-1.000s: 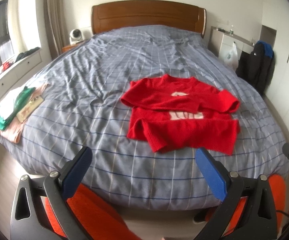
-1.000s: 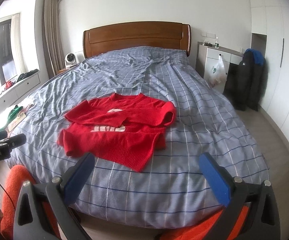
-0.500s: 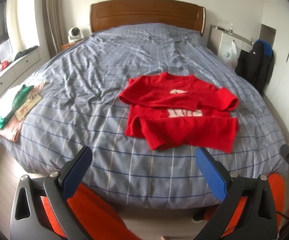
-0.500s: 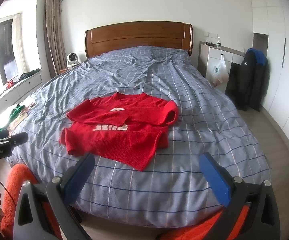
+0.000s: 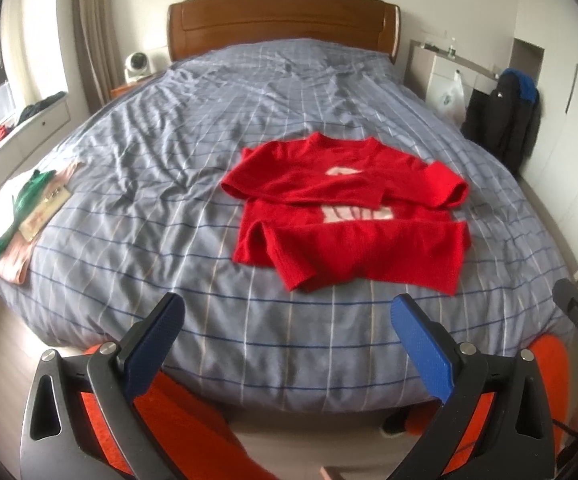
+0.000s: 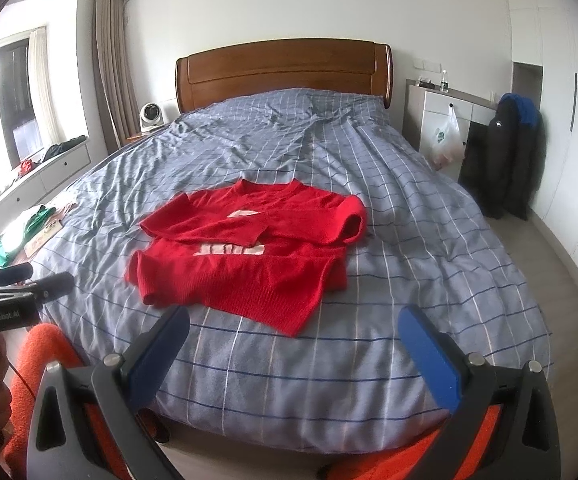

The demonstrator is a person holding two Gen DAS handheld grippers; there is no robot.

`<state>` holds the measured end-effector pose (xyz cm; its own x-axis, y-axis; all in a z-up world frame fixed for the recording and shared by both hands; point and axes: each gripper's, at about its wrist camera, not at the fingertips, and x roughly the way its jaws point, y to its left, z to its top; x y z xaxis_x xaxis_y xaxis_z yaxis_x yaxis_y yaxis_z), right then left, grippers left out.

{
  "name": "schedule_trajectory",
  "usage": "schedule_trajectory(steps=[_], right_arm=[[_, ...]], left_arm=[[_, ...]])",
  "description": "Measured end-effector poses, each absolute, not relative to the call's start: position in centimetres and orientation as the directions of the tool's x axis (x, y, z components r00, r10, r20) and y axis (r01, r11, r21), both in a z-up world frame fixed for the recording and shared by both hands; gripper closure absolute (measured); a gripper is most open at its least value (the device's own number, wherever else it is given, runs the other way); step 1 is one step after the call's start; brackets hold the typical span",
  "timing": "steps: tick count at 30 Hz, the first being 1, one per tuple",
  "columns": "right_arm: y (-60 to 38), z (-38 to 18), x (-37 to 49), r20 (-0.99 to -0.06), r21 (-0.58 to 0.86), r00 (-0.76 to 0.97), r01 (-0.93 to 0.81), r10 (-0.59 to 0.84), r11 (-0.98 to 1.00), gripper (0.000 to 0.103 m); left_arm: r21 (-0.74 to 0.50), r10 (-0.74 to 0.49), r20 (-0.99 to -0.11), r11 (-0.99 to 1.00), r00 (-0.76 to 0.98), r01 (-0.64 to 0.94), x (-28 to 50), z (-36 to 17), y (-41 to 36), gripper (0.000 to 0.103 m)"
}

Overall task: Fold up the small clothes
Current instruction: 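Grasp the red sweater hem with the left tool while the right tool grasps it too, flipping it open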

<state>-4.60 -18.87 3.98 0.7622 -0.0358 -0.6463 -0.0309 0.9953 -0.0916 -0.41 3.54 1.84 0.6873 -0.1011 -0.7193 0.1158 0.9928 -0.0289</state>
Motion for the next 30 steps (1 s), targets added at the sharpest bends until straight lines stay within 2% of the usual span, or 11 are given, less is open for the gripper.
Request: schedule_trajectory(steps=[8,13,15,18,19,20,21,22,23,26,30], right_arm=[[-19.4,3.3,-3.9,-0.64,-0.057,0.767,-0.09,0.033,0.994,0.0],[-23.3,-3.4,3.1,-0.777,0.014,0.623,-0.133,0.094,0.991,0.0],[-24.8,-6.2,5.8,-0.821,0.144,0.538,-0.129,0.191,0.981,0.001],[-25.5,-9.1,8.7,-0.813,0.305,0.485,-0.115,0.322,0.945,0.008],[-25.4,-10.3,9.8,-0.807,0.362,0.459,-0.111,0.371,0.925,0.018],[-25.4,-11.0,10.3,-0.803,0.388,0.451,-0.101,0.39,0.916,0.027],[-25.7,-11.7,10.8,-0.8,0.408,0.451,-0.073,0.395,0.91,0.048],[-26.1,-11.9,10.9,-0.795,0.425,0.46,-0.044,0.396,0.904,0.083],[-26.6,-11.7,10.7,-0.791,0.442,0.462,-0.023,0.402,0.897,0.1],[-27.5,-8.9,8.3,-0.767,0.485,0.452,-0.055,0.455,0.873,0.099],[-27.0,-4.6,3.2,-0.787,0.469,0.374,-0.152,0.49,0.87,0.099]], left_arm=[[-0.03,-0.147,-0.736,0.982,0.661,0.185,3.2,-1.3,3.6,0.0],[-0.133,-0.253,-0.828,0.956,0.501,0.262,10.2,-7.3,2.8,0.003],[-0.135,-0.239,-0.841,0.961,0.485,0.24,11.9,-8.8,2.5,0.01],[-0.186,-0.268,-0.856,0.958,0.441,0.219,13.6,-10.6,2.5,0.052],[-0.231,-0.302,-0.86,0.949,0.411,0.213,13.9,-11.2,2.8,0.089],[-0.27,-0.332,-0.857,0.941,0.394,0.206,13.9,-11.4,3.3,0.098],[-0.293,-0.351,-0.849,0.935,0.394,0.201,13.5,-11.2,3.9,0.098],[-0.318,-0.375,-0.839,0.926,0.394,0.204,12.9,-10.7,4.7,0.098],[-0.346,-0.405,-0.828,0.913,0.388,0.214,11.9,-9.8,5.8,0.098],[-0.41,-0.477,-0.807,0.877,0.349,0.25,8.3,-7.4,8.2,0.098],[-0.396,-0.479,-0.832,0.866,0.28,0.304,3.8,-7.0,9.0,0.098]])
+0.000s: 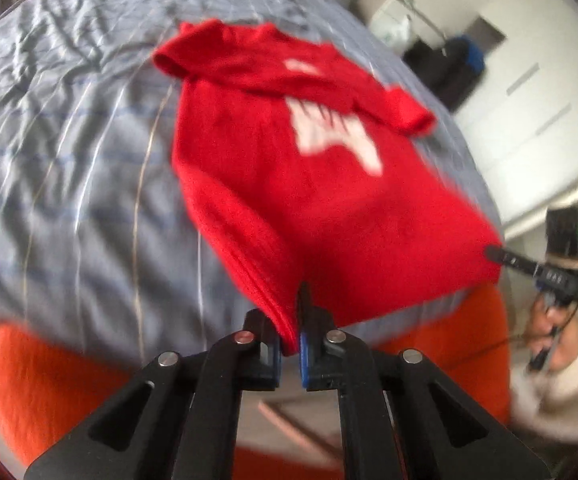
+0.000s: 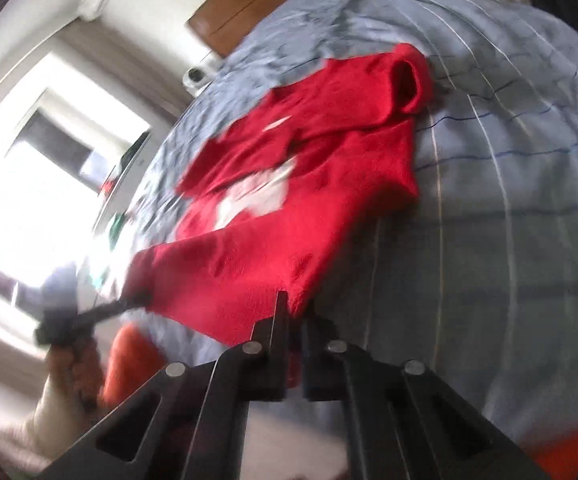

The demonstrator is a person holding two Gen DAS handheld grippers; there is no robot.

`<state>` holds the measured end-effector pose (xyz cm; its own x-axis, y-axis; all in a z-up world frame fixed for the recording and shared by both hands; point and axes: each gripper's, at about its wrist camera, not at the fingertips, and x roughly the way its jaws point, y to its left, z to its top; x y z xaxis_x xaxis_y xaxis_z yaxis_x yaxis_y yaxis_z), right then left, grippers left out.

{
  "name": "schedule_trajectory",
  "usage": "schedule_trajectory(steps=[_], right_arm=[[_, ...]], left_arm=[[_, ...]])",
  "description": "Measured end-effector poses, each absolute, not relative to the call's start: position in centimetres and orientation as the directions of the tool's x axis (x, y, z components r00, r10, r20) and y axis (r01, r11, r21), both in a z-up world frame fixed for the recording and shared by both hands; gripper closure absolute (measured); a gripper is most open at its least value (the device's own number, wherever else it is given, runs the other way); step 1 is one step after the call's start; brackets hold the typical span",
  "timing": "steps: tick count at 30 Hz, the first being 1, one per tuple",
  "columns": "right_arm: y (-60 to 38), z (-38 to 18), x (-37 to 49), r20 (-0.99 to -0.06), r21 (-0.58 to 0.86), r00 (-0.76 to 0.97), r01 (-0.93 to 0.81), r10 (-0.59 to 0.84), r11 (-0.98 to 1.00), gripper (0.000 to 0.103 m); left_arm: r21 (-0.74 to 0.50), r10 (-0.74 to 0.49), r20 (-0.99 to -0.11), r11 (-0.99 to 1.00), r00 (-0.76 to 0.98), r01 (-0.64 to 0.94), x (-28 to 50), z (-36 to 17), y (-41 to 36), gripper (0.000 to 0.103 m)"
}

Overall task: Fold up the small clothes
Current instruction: 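Grasp the red sweater hem with the left tool while the right tool grasps it too, flipping it open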

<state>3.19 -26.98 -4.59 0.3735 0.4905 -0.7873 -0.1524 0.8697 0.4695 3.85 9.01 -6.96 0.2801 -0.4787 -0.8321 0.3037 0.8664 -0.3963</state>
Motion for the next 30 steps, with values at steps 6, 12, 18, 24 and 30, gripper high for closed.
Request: schedule_trajectory(steps=[6,12,18,24,30], right_arm=[[-25.5,-8.0,0.7,-0.9,0.335,0.254,-0.116,0.354,0.935,0.099],[-25.2,-14.3,2.2,-0.946,0.235,0.225,-0.018,0.233,0.972,0.1],[-24.4,-16.7,2.6,-0.95,0.206,0.238,-0.013,0.203,0.979,0.1],[-24.4,-16.7,2.2,-0.944,0.22,0.251,0.002,0.212,0.976,0.1],[-26.2,-15.8,-0.1,-0.947,0.24,0.23,0.047,0.223,0.97,0.076]], left_arm=[[-0.274,-0.332,-0.921,0.925,0.205,0.265,3.8,-11.5,7.2,0.099],[-0.282,-0.303,-0.941,0.948,0.15,0.144,5.5,-15.9,8.1,0.099],[-0.299,-0.315,-0.933,0.948,0.175,0.108,5.3,-17.0,8.4,0.098],[-0.277,-0.276,-0.944,0.961,0.184,0.02,2.4,-15.8,10.6,0.091],[-0.085,-0.077,-0.962,0.996,0.263,-0.021,-0.8,-13.1,13.2,0.091]])
